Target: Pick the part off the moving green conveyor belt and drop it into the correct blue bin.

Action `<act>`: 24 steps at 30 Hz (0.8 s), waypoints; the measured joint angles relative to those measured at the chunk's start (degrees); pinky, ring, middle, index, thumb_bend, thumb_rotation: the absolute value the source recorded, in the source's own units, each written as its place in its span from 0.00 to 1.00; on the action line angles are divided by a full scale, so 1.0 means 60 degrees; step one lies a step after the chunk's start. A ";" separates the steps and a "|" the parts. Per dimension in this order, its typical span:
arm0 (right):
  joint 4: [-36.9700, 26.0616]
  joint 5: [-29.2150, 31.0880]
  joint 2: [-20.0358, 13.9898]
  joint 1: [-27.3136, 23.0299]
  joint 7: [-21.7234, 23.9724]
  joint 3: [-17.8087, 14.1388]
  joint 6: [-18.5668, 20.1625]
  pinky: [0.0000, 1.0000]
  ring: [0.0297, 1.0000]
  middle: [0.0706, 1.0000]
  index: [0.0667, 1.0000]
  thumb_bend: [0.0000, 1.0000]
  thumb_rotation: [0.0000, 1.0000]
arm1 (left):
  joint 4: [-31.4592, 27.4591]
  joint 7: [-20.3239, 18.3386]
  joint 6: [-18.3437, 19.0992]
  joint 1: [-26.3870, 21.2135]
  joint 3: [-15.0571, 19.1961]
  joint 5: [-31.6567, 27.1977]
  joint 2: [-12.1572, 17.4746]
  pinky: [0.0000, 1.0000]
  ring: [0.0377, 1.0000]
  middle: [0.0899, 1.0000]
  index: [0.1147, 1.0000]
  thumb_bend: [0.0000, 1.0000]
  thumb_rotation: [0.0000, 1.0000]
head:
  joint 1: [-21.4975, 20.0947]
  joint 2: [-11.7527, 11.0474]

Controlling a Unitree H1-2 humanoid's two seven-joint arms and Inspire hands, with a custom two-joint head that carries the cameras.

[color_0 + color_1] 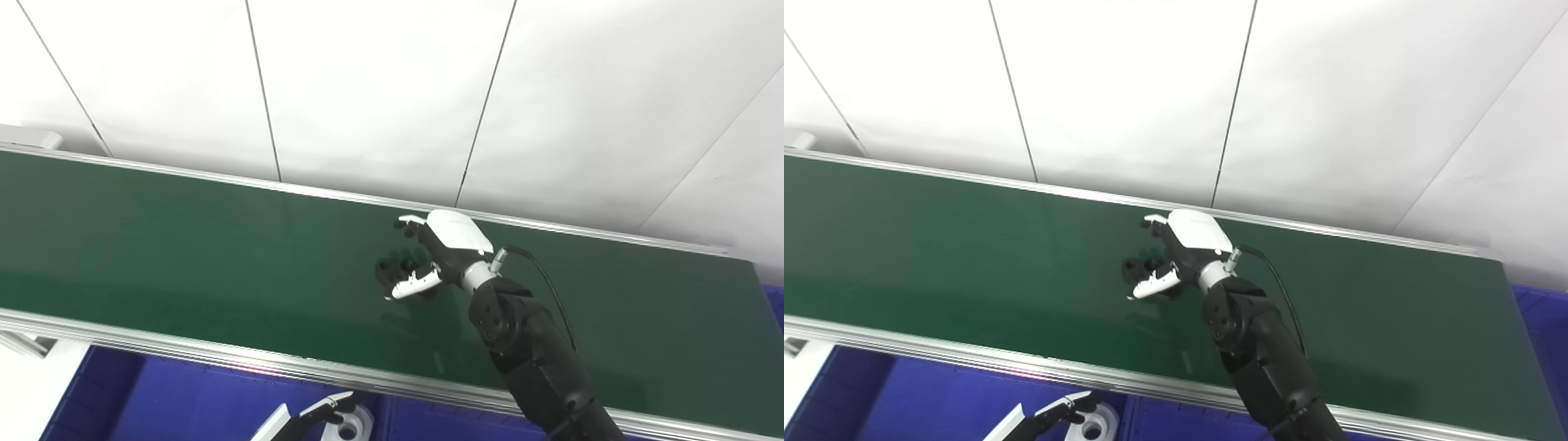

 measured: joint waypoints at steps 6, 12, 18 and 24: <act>-0.0091 -0.0062 -0.0298 0.0146 -0.0226 0.0184 -0.0012 0.60 0.73 0.76 0.83 0.78 0.25 | -0.0003 0.0000 0.0000 0.0002 0.0004 -0.0011 -0.0001 0.78 0.84 0.87 0.84 0.86 0.40 | 0.0000 0.0073; -0.0228 -0.0144 -0.0580 0.0250 -0.0366 0.0334 -0.0056 0.59 0.71 0.75 0.83 0.76 0.19 | -0.0042 -0.0001 0.0000 0.0012 0.0034 -0.0015 0.0001 0.78 0.84 0.87 0.84 0.86 0.39 | -0.0029 0.0161; -0.0551 -0.0158 -0.0848 0.0476 -0.0368 0.0367 -0.0076 0.51 0.62 0.70 0.80 0.77 0.05 | -0.0200 -0.0001 0.0000 0.0044 0.0057 -0.0011 0.0004 0.79 0.84 0.87 0.85 0.86 0.37 | -0.0073 0.0234; -0.0812 0.0012 -0.1134 0.0745 -0.0444 0.0342 -0.0427 0.38 0.44 0.48 0.72 0.61 0.00 | -0.0214 0.0000 0.0000 0.0044 0.0048 -0.0009 0.0032 0.80 0.85 0.88 0.86 0.86 0.36 | -0.0117 0.0381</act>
